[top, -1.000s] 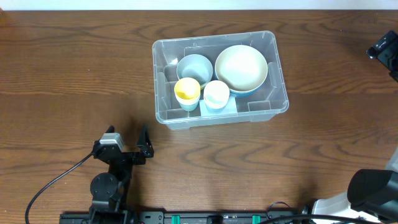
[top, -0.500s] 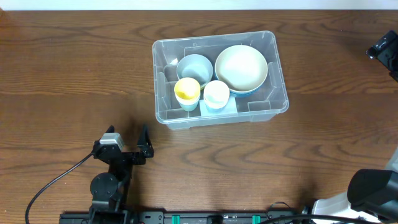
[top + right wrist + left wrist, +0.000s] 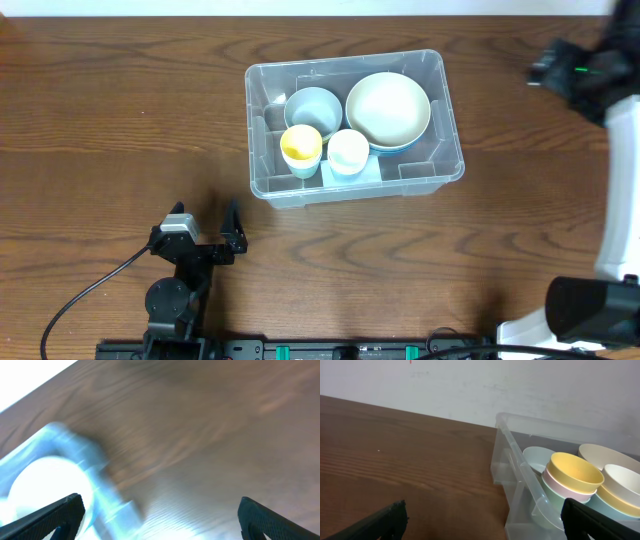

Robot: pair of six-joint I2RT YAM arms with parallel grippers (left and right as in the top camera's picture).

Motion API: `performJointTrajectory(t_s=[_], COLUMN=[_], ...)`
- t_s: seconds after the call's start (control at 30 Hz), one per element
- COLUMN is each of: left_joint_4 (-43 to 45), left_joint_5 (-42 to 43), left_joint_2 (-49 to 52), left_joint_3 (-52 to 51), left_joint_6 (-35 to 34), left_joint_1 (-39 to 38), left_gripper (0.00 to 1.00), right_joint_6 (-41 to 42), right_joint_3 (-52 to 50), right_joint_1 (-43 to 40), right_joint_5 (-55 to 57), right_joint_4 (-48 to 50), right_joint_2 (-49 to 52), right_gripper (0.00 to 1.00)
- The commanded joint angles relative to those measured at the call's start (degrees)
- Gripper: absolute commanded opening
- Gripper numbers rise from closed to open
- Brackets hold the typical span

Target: Pack container

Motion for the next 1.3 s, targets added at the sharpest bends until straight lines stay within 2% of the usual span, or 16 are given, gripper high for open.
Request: performJointTrajectory(t_s=[0.0, 0.07, 0.17, 0.27, 0.37, 0.43, 0.57, 0.7, 0.9, 1.27], left_joint_4=[-2.4, -2.4, -2.4, -2.4, -2.4, -2.4, -2.4, -2.4, -2.4, -2.4], left_joint_5=[-0.8, -0.9, -0.9, -0.9, -0.9, -0.9, -0.8, -0.9, -0.9, -0.9], left_joint_2=[-0.3, -0.3, -0.3, -0.3, -0.3, -0.3, -0.3, -0.3, -0.3, -0.3], left_joint_3=[-1.0, -1.0, -1.0, -1.0, -1.0, -1.0, -1.0, -1.0, -1.0, -1.0], left_joint_6=[1.2, 1.2, 1.2, 1.2, 1.2, 1.2, 1.2, 1.2, 1.2, 1.2], left_joint_1=[0.4, 0.4, 0.4, 0.4, 0.4, 0.4, 0.4, 0.4, 0.4, 0.4], left_gripper=[0.98, 0.98, 0.98, 0.98, 0.98, 0.98, 0.98, 0.98, 0.98, 0.98], right_joint_6=[0.2, -1.4, -3.5, -3.3, -3.5, -4.7, -13.5, -19.3, -19.9, -20.4], right_joint_3=[0.0, 0.0, 0.0, -0.3, -3.5, -8.4, -23.9, -38.0, -54.7, -78.6], right_joint_1=[8.3, 12.6, 16.7, 17.3, 16.6, 16.0, 15.1, 14.9, 13.2, 8.5], right_joint_5=[0.9, 6.6, 9.3, 8.5, 7.3, 6.8, 2.8, 1.1, -0.6, -3.4], right_joint_4=[0.3, 2.5, 2.6, 3.8, 9.4, 15.6, 33.6, 46.4, 54.9, 65.7], right_joint_2=[-1.3, -2.0, -4.7, -8.1, -12.9, -17.6, -29.6, -40.6, -55.9, -80.4], right_gripper=[0.99, 0.99, 0.99, 0.99, 0.99, 0.99, 0.99, 0.99, 0.99, 0.99])
